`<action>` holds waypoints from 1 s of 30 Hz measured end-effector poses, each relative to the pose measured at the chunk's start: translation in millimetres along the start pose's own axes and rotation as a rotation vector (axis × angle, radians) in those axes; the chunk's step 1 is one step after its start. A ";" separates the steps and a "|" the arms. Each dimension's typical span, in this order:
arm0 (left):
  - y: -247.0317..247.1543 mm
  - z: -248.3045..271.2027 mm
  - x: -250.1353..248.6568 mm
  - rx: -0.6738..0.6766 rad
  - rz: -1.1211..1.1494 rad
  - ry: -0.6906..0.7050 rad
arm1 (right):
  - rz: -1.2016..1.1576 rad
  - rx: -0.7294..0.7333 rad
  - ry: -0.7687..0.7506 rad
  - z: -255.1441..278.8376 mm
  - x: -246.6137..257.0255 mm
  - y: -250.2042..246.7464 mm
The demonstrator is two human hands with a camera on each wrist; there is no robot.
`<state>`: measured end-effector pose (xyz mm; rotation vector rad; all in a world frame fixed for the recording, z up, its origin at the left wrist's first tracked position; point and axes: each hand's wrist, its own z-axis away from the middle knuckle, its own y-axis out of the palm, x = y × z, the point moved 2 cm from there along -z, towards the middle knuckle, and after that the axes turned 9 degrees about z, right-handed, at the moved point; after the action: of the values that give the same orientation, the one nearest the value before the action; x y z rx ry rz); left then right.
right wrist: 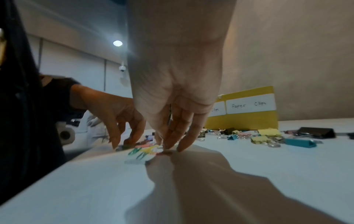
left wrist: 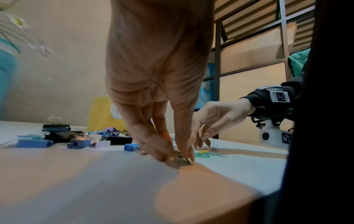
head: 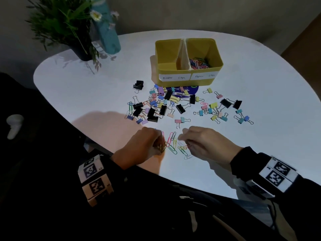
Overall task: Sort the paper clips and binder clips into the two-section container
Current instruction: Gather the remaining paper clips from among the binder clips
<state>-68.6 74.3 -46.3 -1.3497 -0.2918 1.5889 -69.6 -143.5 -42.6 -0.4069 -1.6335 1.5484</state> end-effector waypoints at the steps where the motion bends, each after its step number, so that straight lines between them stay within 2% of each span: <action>1: -0.5 -0.3 -1.4 0.000 0.024 0.002 | -0.028 -0.017 0.040 2.2 -2.2 -3.5; 4: -4.5 0.9 -1.6 -0.028 0.015 -0.057 | -0.067 -0.015 0.220 11.0 -11.2 -14.7; 7: -1.1 -0.7 -4.5 0.011 -0.036 -0.105 | -0.120 0.139 0.300 17.7 -9.7 -10.6; 10: 7.7 -4.7 -11.8 0.010 -0.050 -0.089 | -0.193 0.180 0.295 14.0 -6.2 3.3; 15: 18.0 -13.0 -17.7 -0.029 0.028 -0.027 | -0.270 0.110 0.248 -14.4 -0.3 11.8; 19: 16.3 -15.8 -11.8 -0.092 0.032 -0.038 | -0.187 0.062 0.232 -29.4 -5.8 5.3; 23: 18.0 -15.2 -14.2 -0.111 -0.069 -0.062 | -0.106 0.056 0.140 -36.2 -12.2 10.4; 26: 24.0 -17.1 -19.4 -0.125 -0.121 -0.050 | -0.132 0.033 0.120 -39.8 -11.7 11.2; 30: 25.1 -19.5 -20.8 -0.161 0.028 -0.048 | -0.164 -0.011 0.119 -37.0 -9.4 12.1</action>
<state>-67.3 38.3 -58.3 -1.4444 -0.4396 1.6508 -40.3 -123.3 -60.9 -0.3555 -1.5443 1.3684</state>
